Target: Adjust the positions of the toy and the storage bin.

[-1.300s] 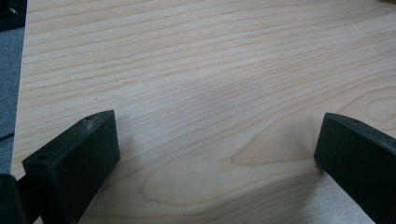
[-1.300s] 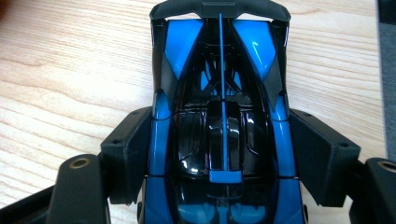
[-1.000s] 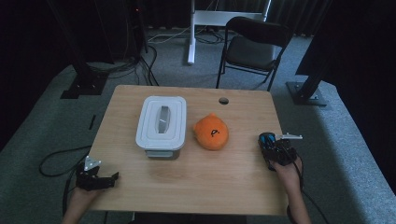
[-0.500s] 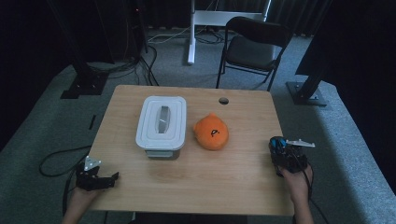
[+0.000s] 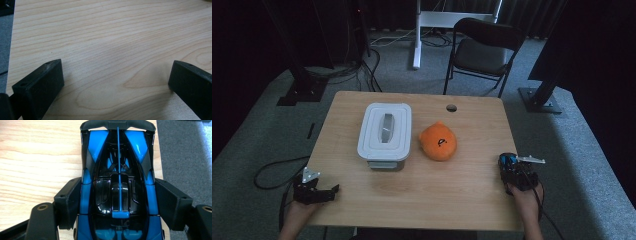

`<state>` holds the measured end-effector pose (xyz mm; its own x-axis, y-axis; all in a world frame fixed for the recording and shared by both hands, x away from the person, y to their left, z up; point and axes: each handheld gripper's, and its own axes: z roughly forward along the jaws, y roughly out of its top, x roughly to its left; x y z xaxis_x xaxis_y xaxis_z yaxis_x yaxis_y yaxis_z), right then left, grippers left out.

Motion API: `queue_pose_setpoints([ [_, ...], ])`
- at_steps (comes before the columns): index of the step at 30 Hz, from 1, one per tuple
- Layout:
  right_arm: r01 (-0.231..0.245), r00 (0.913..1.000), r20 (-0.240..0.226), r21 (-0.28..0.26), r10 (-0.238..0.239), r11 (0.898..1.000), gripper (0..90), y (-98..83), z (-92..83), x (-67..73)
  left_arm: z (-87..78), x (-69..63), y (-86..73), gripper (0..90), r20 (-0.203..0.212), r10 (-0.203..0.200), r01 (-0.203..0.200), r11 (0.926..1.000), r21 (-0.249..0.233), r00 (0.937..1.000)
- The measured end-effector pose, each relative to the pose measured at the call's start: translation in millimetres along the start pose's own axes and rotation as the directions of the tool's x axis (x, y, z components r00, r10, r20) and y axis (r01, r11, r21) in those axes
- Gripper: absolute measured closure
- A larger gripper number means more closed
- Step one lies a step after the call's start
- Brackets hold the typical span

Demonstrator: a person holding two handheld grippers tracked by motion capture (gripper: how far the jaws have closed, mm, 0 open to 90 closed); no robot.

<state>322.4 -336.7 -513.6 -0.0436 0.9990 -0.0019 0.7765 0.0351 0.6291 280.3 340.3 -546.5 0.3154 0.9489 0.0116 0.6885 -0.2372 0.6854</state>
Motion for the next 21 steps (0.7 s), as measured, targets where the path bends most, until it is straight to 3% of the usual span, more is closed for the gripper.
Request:
queue_pose_setpoints([
  [4, -0.015, 0.9999, 0.004, 0.016, 0.015, 1.000, 26.8, -1.4, 7.2, -1.4, 0.0, 0.0, 0.0, 0.4, 0.000, 0.000, 0.000, 1.0000, 0.000, 1.0000],
  [11, 0.006, 0.9996, 0.028, 0.038, -0.007, 0.999, 26.8, -2.8, 16.6, 0.6, 0.1, 0.0, 0.0, 0.4, 0.000, 0.000, 0.000, 1.0000, -0.001, 1.0000],
  [21, -0.026, 0.9985, -0.048, 0.014, 0.027, 1.000, 23.0, -4.9, 15.5, -8.5, 0.0, 0.0, 0.0, 0.4, 0.000, 0.000, 0.000, 1.0000, 0.000, 1.0000],
])
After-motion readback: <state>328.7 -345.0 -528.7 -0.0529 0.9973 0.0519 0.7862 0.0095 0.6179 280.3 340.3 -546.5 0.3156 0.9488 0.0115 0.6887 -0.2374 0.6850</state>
